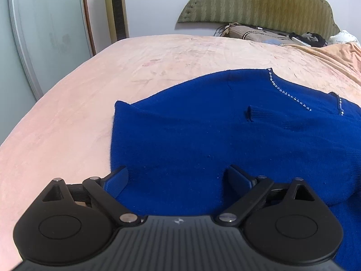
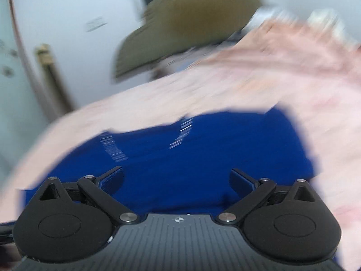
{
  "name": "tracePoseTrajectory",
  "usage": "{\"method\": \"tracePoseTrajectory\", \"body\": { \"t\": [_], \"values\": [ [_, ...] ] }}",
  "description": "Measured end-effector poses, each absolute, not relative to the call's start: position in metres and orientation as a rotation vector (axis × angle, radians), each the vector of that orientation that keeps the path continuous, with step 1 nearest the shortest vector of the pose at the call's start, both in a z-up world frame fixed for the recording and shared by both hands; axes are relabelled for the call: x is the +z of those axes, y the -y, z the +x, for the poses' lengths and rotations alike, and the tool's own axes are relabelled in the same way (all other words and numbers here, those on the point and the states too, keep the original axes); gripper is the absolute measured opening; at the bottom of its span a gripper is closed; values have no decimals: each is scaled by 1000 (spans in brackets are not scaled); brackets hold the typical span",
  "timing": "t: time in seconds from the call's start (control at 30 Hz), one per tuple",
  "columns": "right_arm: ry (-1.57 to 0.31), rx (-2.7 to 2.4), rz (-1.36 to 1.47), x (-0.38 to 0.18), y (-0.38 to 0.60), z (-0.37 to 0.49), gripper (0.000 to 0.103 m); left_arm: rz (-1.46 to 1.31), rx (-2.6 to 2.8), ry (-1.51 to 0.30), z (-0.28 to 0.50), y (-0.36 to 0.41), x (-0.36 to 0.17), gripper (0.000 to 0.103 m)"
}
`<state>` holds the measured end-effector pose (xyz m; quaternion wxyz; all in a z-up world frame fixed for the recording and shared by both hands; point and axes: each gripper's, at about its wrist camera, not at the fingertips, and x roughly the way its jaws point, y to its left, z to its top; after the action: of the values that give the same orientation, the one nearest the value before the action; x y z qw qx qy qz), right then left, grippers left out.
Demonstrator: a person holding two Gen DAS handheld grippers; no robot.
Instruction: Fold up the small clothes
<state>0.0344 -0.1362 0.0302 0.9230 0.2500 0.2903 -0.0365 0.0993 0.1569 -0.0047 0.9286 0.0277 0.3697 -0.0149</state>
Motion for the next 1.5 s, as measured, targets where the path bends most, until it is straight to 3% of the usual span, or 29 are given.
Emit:
{"method": "tracePoseTrajectory", "body": {
  "t": [0.2,0.33,0.4,0.47,0.53,0.87,1.5],
  "values": [
    [-739,99,793,-5,163,49,80,-7,-9,-735,91,-164,2,96],
    [-753,200,766,-6,154,61,72,-47,12,-720,85,-169,8,96],
    [-770,233,749,-5,144,66,56,-54,8,-708,82,-169,12,96],
    [-799,222,716,-6,138,74,25,-47,6,-686,78,-169,16,96],
    [-808,209,656,-1,134,79,11,-26,10,-663,77,-167,21,96],
    [-667,143,370,60,143,128,8,-3,85,-641,121,-152,32,96],
    [-645,-171,504,23,280,84,8,88,-16,-692,136,-93,23,96]
  ]
}}
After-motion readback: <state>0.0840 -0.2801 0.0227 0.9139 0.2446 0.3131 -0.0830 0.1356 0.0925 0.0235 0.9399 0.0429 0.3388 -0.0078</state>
